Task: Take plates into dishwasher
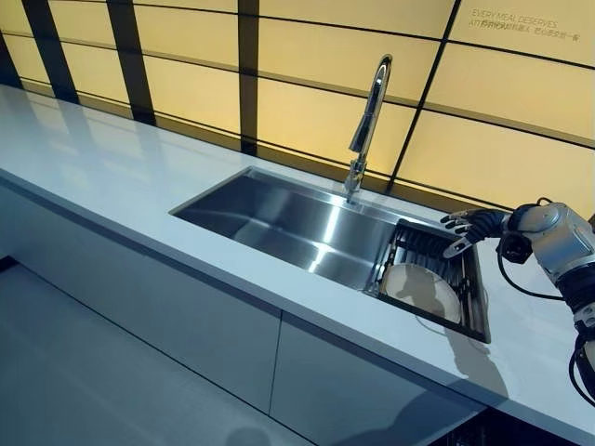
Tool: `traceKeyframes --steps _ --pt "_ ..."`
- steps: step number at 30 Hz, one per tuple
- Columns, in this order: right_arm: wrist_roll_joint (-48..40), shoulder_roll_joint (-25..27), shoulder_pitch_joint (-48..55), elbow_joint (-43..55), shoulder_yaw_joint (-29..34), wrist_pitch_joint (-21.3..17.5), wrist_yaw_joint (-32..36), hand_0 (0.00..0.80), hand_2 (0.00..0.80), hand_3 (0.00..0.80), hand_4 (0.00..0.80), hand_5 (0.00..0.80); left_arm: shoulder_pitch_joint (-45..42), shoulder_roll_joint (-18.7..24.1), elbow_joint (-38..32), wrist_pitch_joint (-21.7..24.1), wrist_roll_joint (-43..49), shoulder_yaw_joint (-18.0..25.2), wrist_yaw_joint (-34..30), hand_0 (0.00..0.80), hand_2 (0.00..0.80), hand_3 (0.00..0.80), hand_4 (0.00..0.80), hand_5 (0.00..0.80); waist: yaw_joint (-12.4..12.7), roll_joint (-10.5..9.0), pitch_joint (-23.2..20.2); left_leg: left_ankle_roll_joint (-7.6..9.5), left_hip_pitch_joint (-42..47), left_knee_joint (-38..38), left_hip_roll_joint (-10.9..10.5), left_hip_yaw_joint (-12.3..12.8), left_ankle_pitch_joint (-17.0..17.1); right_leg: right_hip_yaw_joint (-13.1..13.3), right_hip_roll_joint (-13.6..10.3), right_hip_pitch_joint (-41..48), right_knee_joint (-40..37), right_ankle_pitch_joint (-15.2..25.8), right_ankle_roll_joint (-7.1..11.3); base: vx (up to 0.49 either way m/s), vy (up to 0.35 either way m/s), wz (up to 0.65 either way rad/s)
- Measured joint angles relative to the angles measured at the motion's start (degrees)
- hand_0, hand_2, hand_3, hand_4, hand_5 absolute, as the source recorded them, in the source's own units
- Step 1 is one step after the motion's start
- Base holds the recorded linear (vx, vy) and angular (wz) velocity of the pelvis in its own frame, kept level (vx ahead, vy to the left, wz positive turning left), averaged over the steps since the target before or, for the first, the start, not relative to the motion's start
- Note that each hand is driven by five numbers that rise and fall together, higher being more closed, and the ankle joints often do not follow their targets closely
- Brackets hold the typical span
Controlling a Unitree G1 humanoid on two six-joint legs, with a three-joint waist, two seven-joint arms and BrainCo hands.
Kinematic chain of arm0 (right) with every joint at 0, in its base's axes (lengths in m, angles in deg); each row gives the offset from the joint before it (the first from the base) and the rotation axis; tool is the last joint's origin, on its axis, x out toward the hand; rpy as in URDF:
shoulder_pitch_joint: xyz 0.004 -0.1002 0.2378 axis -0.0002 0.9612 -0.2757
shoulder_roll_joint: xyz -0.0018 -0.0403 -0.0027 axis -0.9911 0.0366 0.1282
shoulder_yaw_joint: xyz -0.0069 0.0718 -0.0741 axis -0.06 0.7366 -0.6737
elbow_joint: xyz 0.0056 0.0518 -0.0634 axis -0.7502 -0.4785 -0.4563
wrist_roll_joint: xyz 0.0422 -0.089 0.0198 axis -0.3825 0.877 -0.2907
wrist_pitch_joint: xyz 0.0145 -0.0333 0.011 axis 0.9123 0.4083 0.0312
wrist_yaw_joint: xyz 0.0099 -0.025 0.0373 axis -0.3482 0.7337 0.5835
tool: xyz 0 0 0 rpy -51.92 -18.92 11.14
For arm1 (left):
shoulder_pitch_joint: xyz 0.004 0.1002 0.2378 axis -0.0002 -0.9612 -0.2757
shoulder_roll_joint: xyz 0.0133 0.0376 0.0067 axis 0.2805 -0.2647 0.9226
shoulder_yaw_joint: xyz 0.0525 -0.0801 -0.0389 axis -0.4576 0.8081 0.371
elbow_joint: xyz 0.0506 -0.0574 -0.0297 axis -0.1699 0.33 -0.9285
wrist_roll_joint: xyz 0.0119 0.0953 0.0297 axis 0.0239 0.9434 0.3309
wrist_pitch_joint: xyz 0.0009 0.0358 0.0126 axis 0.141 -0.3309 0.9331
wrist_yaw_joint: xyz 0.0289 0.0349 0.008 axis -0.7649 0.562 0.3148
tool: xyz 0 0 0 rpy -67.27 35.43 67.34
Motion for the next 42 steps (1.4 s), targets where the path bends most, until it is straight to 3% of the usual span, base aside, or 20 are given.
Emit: traceKeyframes --steps 14,25,42 --pt "-0.03 0.12 -3.41 -11.04 -0.01 0.77 -1.03 0.0 0.0 0.0 0.0 0.0 -0.74 2.56 -1.88 0.89 0.02 0.07 0.02 0.0 0.0 0.0 0.0 0.0 3.95 1.69 3.01 -0.63 -2.38 2.29 0.39 -1.58 -0.08 -1.63 0.86 0.34 0.1 -0.68 -0.57 0.028 -0.069 0.11" --pt "0.24 -0.01 -7.42 -17.86 -1.71 0.69 -0.99 0.0 0.0 0.0 0.0 0.0 -1.65 3.27 -3.76 2.36 0.58 0.07 -0.55 0.0 0.0 0.0 0.0 0.0 5.58 2.21 4.79 -0.85 -2.99 3.11 0.54 -1.69 -0.11 -1.83 1.08 0.44 0.14 -0.79 -0.72 0.007 -0.044 0.03" --pt "1.18 -0.15 -9.11 -20.87 -2.16 0.47 -1.06 0.0 0.0 0.0 0.0 0.0 -1.59 6.15 -6.56 3.49 1.02 0.13 -1.82 0.0 0.0 0.0 0.0 0.0 7.15 2.29 6.91 -1.32 -4.84 3.93 0.97 -3.03 -0.1 -2.59 1.8 -0.32 0.16 -0.91 -1.17 -0.016 -0.014 0.03"
